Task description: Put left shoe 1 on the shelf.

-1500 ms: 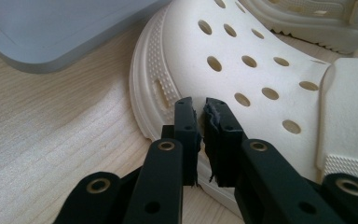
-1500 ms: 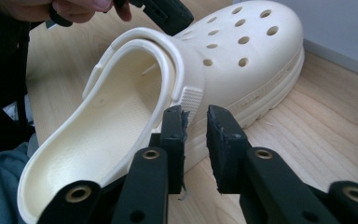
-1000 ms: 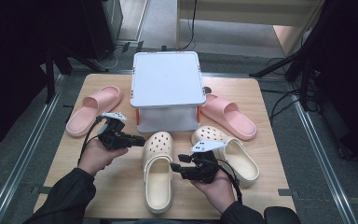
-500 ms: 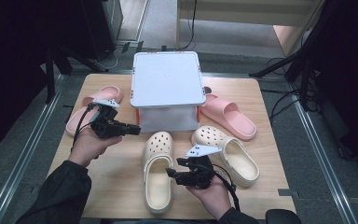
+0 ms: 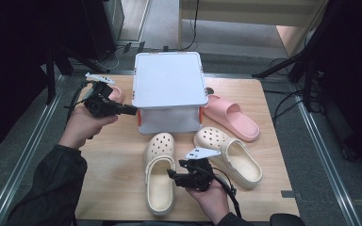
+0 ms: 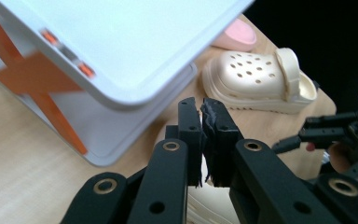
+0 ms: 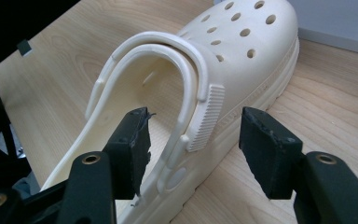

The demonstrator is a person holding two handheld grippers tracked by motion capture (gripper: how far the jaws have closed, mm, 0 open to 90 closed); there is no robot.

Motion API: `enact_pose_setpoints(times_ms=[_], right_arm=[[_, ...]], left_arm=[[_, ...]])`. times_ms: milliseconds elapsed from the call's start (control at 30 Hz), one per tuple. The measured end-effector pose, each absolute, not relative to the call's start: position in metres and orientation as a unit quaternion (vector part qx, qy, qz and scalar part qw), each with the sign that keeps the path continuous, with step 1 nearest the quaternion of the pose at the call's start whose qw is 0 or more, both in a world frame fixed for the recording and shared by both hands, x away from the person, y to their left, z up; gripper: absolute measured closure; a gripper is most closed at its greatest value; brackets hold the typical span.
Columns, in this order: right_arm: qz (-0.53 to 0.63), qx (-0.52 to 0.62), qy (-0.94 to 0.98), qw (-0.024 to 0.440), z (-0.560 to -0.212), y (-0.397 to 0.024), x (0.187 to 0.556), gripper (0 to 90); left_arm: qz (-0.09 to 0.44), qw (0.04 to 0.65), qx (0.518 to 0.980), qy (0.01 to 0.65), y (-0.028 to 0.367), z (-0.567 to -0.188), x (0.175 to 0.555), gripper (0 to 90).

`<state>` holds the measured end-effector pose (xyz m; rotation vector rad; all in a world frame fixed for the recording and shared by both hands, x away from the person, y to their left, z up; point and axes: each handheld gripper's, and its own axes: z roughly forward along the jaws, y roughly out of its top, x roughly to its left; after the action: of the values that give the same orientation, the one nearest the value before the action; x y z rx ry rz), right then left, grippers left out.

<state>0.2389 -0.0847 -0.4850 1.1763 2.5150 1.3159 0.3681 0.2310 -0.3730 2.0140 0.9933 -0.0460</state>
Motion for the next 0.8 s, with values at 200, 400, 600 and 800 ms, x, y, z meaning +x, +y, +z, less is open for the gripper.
enact_pose_setpoints(times_ms=[200,400,600,800], right_arm=[[0.412,0.382,0.826,0.041,-0.491,-0.074,0.24,43.9],[0.398,0.396,0.827,0.035,-0.5,-0.064,0.247,44.0],[0.395,0.411,0.821,0.045,-0.506,-0.062,0.25,49.4],[0.4,0.416,0.815,0.046,-0.506,-0.064,0.249,56.9]], left_arm=[[-0.012,0.444,0.801,0.401,0.231,-0.37,0.388,85.6],[0.001,0.425,0.807,0.41,0.224,-0.38,0.403,85.6],[0.004,0.431,0.806,0.405,0.225,-0.383,0.406,85.7],[0.012,0.436,0.805,0.402,0.226,-0.384,0.406,85.7]])
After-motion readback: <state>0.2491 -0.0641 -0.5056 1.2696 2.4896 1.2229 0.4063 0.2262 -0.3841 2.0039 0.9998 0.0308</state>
